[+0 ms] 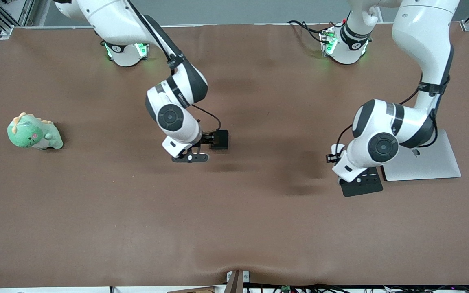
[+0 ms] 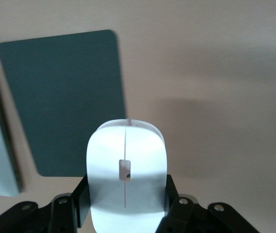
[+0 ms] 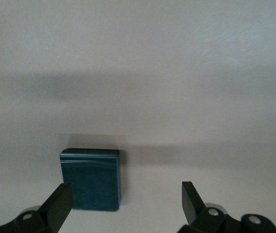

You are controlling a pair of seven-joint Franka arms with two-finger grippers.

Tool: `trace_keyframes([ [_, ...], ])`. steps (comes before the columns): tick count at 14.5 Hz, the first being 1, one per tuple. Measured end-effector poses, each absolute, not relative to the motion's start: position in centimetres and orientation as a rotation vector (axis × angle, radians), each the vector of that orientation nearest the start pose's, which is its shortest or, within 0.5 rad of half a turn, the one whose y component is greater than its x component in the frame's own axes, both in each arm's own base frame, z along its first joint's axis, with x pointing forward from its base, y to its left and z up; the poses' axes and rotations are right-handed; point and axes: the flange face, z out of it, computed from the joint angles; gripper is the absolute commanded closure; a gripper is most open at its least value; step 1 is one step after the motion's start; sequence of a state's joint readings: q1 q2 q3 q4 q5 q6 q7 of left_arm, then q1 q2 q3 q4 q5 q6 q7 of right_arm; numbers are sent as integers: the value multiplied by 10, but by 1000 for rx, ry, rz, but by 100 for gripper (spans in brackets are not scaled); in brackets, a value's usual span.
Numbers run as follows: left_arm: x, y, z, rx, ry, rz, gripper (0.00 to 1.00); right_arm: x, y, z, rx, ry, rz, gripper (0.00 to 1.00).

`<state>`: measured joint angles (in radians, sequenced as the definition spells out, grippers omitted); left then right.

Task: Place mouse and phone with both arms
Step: 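Lower the mouse onto the pad while the right gripper grasps the phone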

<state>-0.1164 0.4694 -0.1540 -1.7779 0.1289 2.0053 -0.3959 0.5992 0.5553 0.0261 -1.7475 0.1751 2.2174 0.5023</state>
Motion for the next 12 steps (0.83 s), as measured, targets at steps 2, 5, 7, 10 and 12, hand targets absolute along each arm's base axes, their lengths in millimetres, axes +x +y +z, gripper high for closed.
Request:
trace_keyframes([
  [2,609,-133,272,-2995,-100,318,47,524,396,230,-3055,-23,230,0],
  [5,609,-96,255,-3022,-88,291,46,519,401,212,-3060,-30,245,0],
  [7,607,-75,245,-3031,-81,282,46,514,408,208,-3036,-6,265,0],
  [10,606,-52,237,-3036,-49,261,46,507,421,203,-3007,5,252,0],
  [12,607,-44,235,-3042,-39,252,46,504,426,199,-3005,-3,241,0],
])
